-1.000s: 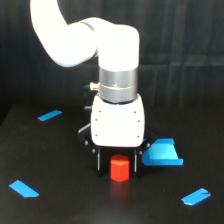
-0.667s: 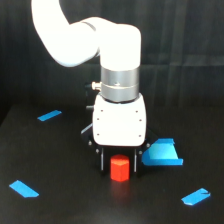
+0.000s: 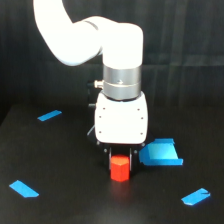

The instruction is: Pick up the red object from the table

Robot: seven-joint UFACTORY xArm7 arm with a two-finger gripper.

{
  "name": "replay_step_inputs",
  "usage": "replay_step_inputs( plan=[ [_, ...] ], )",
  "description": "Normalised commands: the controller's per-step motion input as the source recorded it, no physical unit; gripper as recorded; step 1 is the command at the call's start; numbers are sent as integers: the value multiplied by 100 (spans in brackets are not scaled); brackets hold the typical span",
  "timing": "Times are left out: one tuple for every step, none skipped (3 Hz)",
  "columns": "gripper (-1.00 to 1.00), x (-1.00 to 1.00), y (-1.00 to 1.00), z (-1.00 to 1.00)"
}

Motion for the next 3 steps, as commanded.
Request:
replay_step_inputs(
  plan=[
    [-100, 11, 7, -1],
    [-98, -40, 1, 95],
    [-100, -18, 5, 95]
  ],
)
